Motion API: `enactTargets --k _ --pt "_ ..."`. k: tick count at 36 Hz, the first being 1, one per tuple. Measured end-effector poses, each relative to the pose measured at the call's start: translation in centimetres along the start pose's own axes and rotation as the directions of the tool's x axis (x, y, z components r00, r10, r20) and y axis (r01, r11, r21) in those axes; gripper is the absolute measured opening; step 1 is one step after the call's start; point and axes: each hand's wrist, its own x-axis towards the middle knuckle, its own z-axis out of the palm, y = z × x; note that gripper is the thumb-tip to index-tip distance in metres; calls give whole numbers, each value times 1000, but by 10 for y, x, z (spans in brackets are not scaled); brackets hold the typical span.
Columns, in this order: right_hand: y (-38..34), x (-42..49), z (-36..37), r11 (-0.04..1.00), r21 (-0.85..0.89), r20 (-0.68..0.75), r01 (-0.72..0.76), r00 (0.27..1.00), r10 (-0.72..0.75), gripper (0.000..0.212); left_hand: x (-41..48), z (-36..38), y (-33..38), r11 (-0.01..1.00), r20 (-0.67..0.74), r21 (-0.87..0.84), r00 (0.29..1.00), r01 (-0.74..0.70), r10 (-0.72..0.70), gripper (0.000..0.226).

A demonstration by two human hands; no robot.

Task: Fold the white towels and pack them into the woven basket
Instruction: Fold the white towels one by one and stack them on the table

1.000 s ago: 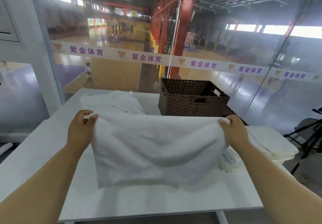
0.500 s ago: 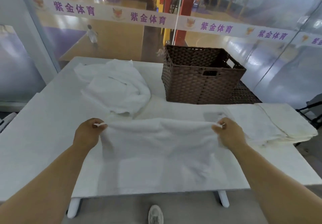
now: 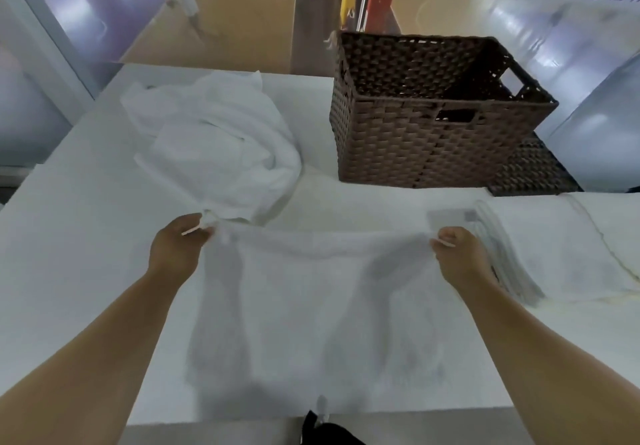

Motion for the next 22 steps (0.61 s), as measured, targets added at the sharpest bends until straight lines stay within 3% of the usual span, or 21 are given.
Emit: enactTargets --k 3,6,9,13,18,22 --pt "5 7 12 1000 2 67 15 998 -15 32 -2 13 -3 998 60 50 998 24 -27 30" --pt "12 3 26 999 -6 177 32 984 -30 22 -17 26 -12 996 123 88 992 16 -27 13" --pt "21 -12 37 985 -142 256 99 965 -60 9 -37 38 -27 984 198 176 980 -23 -13 9" --pt "30 -45 47 939 -276 386 203 919 -85 20 -70 50 -51 954 302 287 953 -87 -4 5" --pt "48 -93 58 835 -396 516 383 845 -143 35 -111 55 -88 818 396 414 888 -400 233 18" --pt "78 -129 67 751 -440 586 493 791 -176 50 -139 49 -119 750 465 482 858 -453 220 50"
